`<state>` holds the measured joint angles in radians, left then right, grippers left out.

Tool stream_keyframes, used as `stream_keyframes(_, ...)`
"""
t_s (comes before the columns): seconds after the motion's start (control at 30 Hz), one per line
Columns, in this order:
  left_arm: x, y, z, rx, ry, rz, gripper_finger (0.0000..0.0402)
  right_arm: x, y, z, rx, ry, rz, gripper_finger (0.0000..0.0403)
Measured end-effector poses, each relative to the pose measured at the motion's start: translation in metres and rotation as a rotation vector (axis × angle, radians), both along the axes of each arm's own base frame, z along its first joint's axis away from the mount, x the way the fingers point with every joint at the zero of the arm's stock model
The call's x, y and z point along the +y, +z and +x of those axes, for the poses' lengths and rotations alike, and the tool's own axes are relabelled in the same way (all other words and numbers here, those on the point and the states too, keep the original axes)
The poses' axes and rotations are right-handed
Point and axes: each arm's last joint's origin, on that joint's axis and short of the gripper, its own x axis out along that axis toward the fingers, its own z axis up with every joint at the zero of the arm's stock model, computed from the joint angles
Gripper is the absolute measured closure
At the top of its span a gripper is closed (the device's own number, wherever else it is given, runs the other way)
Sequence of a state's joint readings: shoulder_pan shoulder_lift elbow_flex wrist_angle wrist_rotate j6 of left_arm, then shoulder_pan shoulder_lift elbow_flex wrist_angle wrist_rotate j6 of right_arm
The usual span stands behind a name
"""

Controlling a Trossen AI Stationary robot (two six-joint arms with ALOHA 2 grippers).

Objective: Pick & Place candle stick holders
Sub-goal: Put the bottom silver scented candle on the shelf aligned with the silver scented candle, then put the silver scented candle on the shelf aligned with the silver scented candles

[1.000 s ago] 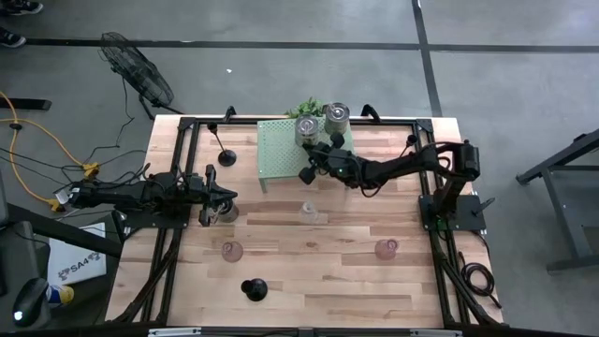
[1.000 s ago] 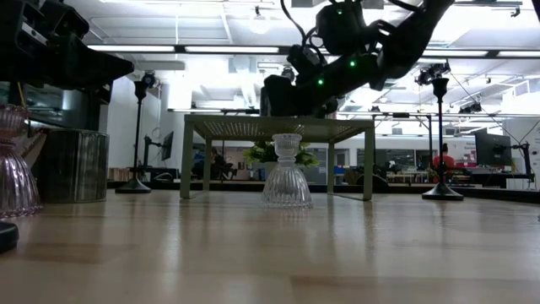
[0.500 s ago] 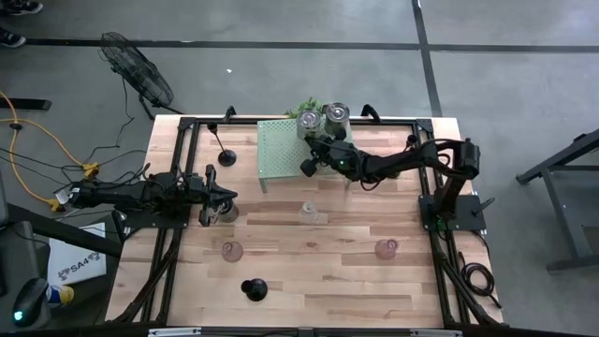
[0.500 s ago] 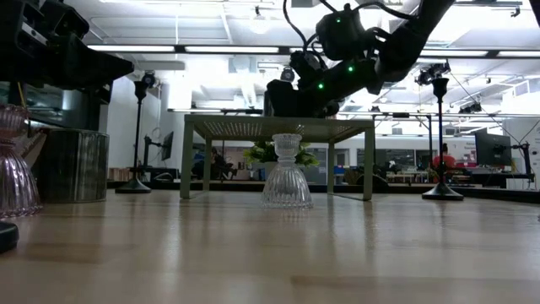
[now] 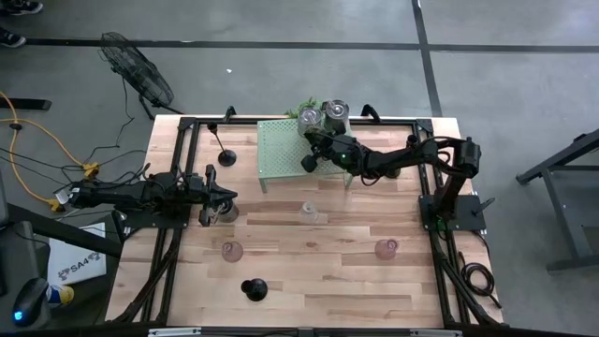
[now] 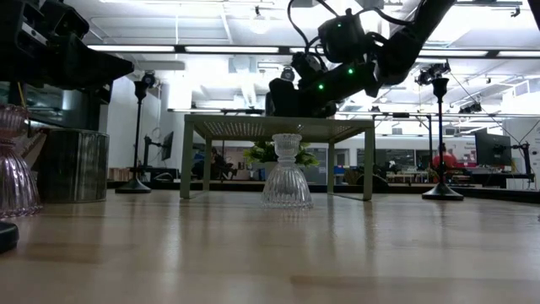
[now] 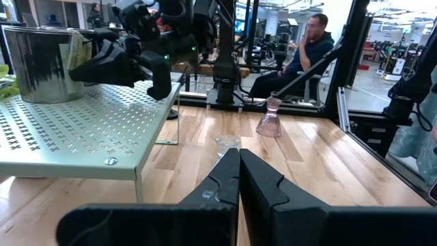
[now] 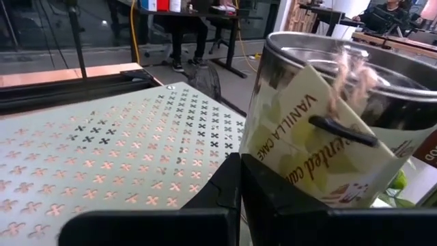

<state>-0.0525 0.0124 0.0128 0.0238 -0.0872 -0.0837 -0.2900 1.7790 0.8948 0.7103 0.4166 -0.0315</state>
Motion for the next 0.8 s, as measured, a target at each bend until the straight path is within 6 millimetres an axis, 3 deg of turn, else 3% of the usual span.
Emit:
stream_keyframes(0.27,0.000,0.000,0.000,0.000,0.000,0.000,0.0402,0.004,0.000,0.001,0.005,0.013,-0.013,0.0401)
stream_keyframes(0.53,0.000,0.000,0.000,0.000,0.000,0.000,0.0402,0.028,0.001,0.008,0.006,0.073,-0.014,0.0401)
stream_keyframes(0.8,0.000,0.000,0.000,0.000,0.000,0.000,0.0402,0.054,0.026,-0.002,0.026,0.088,0.013,0.0400)
